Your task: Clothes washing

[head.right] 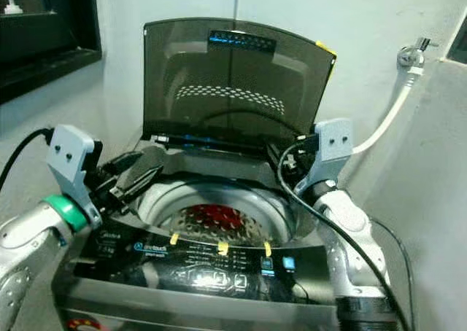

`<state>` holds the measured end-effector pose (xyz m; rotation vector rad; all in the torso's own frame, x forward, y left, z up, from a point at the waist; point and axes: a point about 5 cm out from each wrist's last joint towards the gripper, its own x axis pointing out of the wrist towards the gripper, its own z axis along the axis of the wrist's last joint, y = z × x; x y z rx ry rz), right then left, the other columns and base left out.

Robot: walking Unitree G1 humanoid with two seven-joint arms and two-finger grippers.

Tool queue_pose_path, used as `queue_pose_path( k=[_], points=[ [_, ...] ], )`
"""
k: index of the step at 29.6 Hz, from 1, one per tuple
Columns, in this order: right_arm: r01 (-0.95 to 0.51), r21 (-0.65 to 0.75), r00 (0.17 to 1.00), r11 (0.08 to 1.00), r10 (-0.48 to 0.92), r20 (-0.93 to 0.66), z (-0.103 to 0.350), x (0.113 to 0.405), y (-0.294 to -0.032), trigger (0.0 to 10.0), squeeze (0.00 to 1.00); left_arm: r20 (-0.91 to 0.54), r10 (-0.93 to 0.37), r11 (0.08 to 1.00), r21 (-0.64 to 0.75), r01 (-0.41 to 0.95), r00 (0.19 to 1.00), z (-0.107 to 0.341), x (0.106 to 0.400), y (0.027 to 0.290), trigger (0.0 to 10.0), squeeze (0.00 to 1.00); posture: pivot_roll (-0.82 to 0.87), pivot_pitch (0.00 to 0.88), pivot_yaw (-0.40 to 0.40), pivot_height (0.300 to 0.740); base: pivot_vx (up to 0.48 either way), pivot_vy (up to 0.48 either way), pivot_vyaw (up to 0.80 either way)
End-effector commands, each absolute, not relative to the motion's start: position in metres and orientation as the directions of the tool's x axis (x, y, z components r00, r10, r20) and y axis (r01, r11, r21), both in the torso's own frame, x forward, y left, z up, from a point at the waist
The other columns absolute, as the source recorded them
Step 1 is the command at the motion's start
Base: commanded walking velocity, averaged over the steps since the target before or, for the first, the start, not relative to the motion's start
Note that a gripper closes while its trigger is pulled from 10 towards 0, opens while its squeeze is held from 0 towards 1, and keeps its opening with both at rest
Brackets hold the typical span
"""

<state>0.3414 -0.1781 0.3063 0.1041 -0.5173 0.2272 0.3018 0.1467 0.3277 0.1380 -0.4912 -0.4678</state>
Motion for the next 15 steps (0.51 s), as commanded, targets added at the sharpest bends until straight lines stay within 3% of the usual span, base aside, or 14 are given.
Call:
queue_pose_path(
  k=[1, 15],
  points=[
    [-0.212, 0.087, 0.859, 0.973, 0.143, 0.491, 0.295, 0.34, -0.176, 10.0, 0.0, 0.442, -0.42, 0.907, 0.214, 0.362, 0.792, 0.328, 0.304, 0.149, 10.0, 0.0, 0.11, 0.067, -0.012, 0.74, 0.0, 0.0, 0.0],
    [-0.161, 0.195, 0.873, 0.968, 0.048, 0.486, 0.284, 0.343, -0.172, 10.0, 0.0, 0.46, -0.388, 0.922, 0.19, 0.339, 0.799, 0.327, 0.307, 0.144, 10.0, 0.0, 0.1, 0.065, -0.008, 0.74, 0.0, 0.0, 0.0]
  ],
)
